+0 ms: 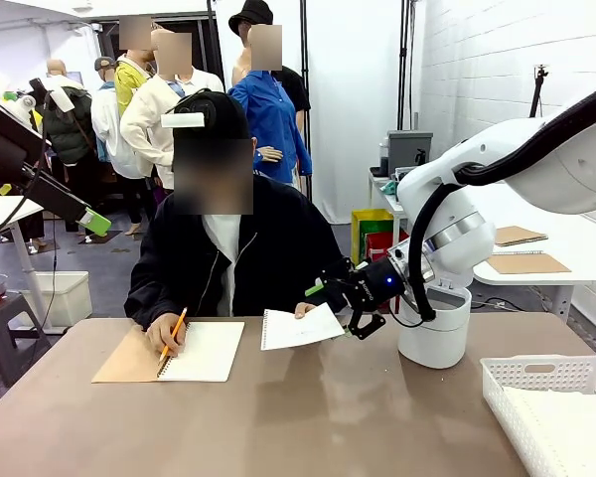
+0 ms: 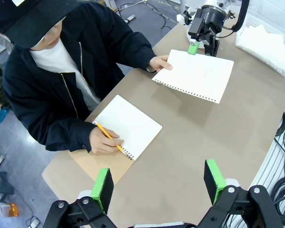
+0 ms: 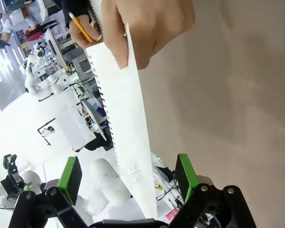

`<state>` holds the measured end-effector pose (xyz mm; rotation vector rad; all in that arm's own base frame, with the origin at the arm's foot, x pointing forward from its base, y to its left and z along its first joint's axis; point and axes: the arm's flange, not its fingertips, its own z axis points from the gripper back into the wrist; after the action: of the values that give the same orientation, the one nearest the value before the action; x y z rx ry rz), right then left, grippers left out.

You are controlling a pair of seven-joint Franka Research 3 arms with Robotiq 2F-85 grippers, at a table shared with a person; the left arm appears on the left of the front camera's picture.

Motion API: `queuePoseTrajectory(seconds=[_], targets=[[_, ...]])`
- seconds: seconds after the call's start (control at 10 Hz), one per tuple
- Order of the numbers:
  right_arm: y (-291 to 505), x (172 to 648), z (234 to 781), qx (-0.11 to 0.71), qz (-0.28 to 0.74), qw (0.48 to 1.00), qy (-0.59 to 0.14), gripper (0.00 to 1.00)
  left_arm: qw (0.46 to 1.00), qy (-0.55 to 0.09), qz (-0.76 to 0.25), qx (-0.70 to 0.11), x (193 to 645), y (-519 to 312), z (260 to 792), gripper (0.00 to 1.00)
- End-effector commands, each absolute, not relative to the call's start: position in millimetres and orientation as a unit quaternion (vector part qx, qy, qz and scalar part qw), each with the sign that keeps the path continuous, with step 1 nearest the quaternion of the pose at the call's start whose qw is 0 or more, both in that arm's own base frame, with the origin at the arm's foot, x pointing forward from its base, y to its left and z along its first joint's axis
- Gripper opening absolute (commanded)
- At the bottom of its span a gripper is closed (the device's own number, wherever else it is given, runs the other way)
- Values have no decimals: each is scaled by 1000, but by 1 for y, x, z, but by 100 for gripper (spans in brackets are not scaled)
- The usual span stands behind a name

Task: Sort the paper based on its condition.
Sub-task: If a person hands you a paper, place it in the Organizing basket , and if it's crumpled, put it in the Trash can.

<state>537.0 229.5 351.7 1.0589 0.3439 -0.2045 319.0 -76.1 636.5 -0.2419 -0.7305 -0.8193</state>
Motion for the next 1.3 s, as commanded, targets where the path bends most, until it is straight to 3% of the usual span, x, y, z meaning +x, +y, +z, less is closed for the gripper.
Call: queuePoseTrajectory(seconds=[0.0,0.1,0.2,0.6,0.7,1.2], targets=[[231,545,348,516,-89,836,165,100,849,-344,-384,-117,319,-77,637,100],[230,537,352,502,-97,844,163,100,849,-344,-384,-117,319,-77,637,100],[229,537,352,503,-96,843,166,86,849,-344,-384,-117,319,-77,637,100],[229,539,350,491,-112,850,156,7,849,-344,-384,-117,319,-77,637,100],[229,538,350,491,-112,849,158,0,849,-344,-384,-117,319,-77,637,100],[229,537,350,489,-110,848,173,0,849,-344,-384,-117,319,-77,637,100]])
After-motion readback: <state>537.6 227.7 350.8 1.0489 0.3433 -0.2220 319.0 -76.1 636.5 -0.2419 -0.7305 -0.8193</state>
